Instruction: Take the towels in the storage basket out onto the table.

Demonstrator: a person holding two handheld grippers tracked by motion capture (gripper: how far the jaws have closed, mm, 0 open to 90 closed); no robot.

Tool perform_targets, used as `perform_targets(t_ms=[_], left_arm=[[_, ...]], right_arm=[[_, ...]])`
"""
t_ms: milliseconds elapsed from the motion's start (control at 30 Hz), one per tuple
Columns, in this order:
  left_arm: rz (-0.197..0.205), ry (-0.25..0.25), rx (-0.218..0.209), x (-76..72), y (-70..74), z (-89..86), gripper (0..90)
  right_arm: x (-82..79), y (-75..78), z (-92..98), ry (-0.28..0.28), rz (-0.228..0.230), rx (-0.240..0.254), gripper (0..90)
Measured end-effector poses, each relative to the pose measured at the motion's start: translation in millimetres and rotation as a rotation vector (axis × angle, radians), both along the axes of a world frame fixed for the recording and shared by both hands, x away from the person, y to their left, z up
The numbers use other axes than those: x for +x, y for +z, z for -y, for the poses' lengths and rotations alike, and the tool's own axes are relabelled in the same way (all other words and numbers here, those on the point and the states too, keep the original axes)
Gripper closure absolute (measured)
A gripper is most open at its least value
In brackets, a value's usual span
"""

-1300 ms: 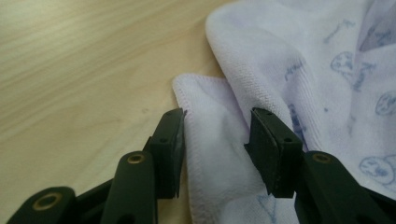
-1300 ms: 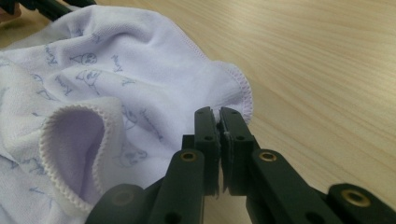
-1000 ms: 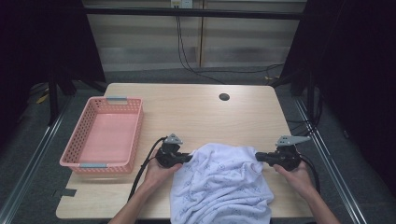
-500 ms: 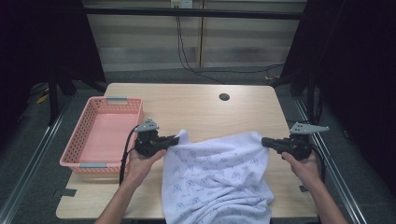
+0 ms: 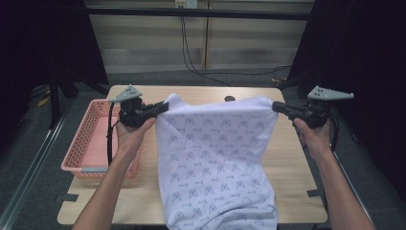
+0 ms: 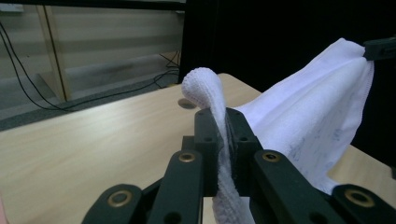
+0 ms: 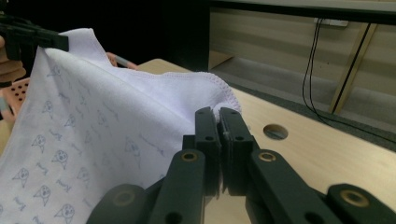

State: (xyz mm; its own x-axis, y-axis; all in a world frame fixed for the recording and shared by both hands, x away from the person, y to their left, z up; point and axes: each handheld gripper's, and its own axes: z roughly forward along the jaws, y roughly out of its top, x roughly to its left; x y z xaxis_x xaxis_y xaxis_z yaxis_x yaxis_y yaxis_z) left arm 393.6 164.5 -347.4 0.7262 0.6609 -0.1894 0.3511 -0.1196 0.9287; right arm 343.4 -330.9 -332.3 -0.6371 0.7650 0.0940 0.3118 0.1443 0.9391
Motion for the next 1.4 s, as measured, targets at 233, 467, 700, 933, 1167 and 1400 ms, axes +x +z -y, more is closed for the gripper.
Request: perform_targets(t_ms=[233,467,700,933,1167,1400], left_arm=[[-0.072,0.075,0.019,43.4,-22.3,16.4,64.4],[-0.128,-0.001,0.062,30.5,-52.4,30.0,62.7],[-0.168,-0.150,0.070,-28.9,-77.3,43.8,68.5],[-0.268,-0.310,0.182,-99.1,-114.0,45.5,68.6],[-0.333,-0.278,0.256,-110.8,-143.5,37.9,63.0],[-0.312,-0.289,0.265,-117.8,-146.7,30.9,60.5]], right_arm=[[61.9,-16.9,-0.6,-0.115,-0.057,-0.033,85.0],[68.6,-64.0,8.7,-0.194,-0.153,-0.091,58.5],[-0.9,-83.4,-7.3,-0.037,-0.168,-0.101,57.1],[-77.7,-118.9,-25.1,0.109,-0.270,-0.160,56.7],[-86.3,-160.3,-41.4,0.162,-0.382,-0.282,54.7],[-95.1,-161.4,-36.9,0.174,-0.384,-0.361,87.1]])
